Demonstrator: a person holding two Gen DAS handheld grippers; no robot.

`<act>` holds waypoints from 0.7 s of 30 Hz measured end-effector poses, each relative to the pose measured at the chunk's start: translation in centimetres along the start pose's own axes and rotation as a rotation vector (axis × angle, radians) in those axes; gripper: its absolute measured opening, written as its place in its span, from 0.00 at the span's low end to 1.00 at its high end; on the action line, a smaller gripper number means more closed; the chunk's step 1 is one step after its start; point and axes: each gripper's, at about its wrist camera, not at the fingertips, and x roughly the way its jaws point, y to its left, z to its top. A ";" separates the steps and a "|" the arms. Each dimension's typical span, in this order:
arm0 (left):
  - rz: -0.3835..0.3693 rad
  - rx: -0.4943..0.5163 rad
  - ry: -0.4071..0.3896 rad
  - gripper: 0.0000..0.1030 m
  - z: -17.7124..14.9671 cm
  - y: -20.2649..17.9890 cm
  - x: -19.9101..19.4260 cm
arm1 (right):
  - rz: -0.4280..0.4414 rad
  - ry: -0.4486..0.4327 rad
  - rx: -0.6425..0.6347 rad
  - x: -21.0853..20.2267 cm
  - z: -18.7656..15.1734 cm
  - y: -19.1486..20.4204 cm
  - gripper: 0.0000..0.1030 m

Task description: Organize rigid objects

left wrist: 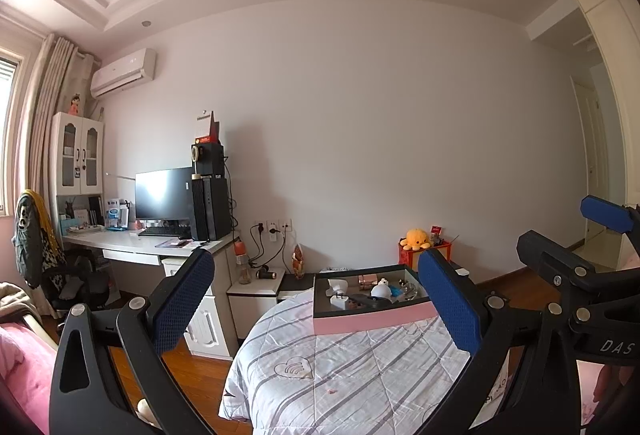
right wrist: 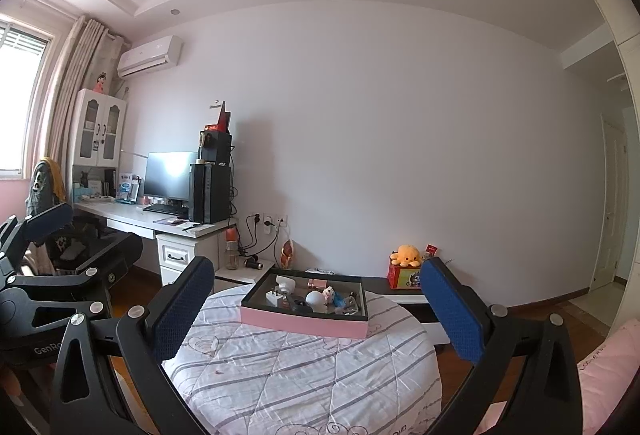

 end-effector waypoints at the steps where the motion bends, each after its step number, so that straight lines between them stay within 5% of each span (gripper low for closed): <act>1: 0.000 0.001 0.002 1.00 0.0 0.0 0.0 | -0.003 -0.001 -0.002 -0.1 0.0 0.0 1.00; 21: -0.004 -0.005 0.019 1.00 0.0 0.2 0.4 | -0.002 0.011 -0.005 0.0 0.1 0.1 1.00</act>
